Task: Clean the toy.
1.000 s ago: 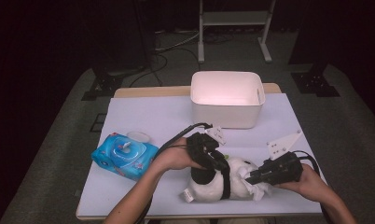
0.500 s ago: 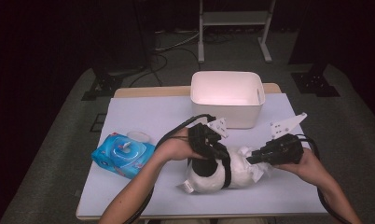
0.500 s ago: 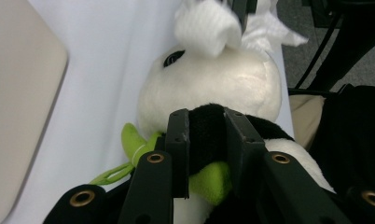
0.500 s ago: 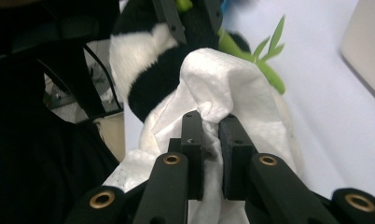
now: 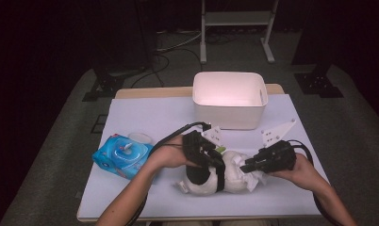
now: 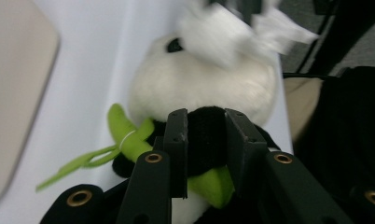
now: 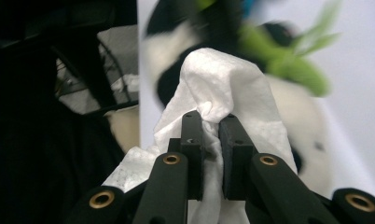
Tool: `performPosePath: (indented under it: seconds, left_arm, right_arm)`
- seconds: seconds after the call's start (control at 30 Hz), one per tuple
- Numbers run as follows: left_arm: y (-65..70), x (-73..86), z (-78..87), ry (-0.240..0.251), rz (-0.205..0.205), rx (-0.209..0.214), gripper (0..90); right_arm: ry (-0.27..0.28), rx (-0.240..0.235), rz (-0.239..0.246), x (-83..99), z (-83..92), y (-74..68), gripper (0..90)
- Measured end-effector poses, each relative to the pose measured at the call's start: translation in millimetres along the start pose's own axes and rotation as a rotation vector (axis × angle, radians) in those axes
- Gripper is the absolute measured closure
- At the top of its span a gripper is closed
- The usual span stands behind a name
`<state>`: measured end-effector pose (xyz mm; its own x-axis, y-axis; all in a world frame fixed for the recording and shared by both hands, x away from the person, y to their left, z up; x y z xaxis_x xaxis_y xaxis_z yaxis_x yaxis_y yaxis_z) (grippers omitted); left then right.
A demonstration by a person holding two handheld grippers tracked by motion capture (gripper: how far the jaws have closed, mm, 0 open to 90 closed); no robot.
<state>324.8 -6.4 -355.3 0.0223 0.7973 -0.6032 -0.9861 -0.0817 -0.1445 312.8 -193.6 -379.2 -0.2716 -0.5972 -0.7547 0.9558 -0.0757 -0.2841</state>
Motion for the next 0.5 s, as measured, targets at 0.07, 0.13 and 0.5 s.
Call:
performPosePath:
  seconds: [0.07,0.13,0.5]
  left_arm:
    - [5.6,3.1,1.6,0.012,0.005,0.017,70.9]
    - [9.6,4.2,2.2,0.018,0.001,0.027,69.1]
    - [16.4,1.1,10.4,0.035,0.015,0.063,62.6]
  right_arm:
    - [0.004,0.015,-0.003,-0.9,1.1,2.5,80.8]
    - [-0.012,0.018,-0.012,-0.4,-2.2,8.0,80.6]
    - [-0.026,-0.052,-0.012,11.4,-11.0,-5.4,80.2]
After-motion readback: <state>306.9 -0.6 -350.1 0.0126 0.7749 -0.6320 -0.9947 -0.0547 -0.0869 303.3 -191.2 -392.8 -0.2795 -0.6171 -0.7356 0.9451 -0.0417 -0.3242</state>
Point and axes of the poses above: each handheld gripper's, and its own axes: z roughly backward along the jaws, x roughly out of its underside, y roughly to its right, the point moved 5 cm from there along -z, roughly forward along the jaws, and after that the axes turned 8 degrees about -x, right-handed, at the moved point
